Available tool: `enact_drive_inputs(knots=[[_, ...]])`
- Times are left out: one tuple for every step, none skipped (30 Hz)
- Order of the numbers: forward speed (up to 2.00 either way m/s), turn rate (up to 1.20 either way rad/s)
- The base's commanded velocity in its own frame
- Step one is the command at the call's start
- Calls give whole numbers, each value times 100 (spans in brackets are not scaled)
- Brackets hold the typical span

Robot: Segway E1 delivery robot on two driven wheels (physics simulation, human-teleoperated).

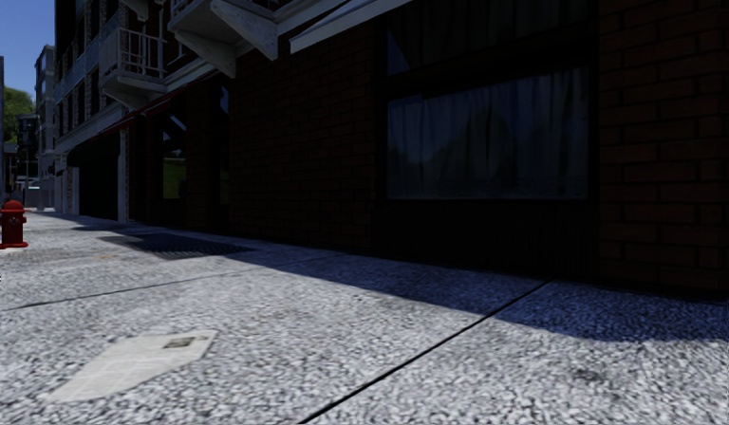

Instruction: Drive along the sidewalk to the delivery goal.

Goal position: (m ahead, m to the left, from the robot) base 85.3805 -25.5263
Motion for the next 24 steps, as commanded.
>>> enact_drive_inputs(knots=[[129, 65], [129, 65], [130, 66], [200, 66], [200, 66], [200, 66], [200, 66], [200, 66], [200, 66], [200, 66], [200, 66], [200, 66], [200, 66], [200, 64], [200, 58], [200, 58], [200, 55], [200, 54], [200, 54], [200, 54], [200, 54], [200, 54], [200, 54], [200, 54]])
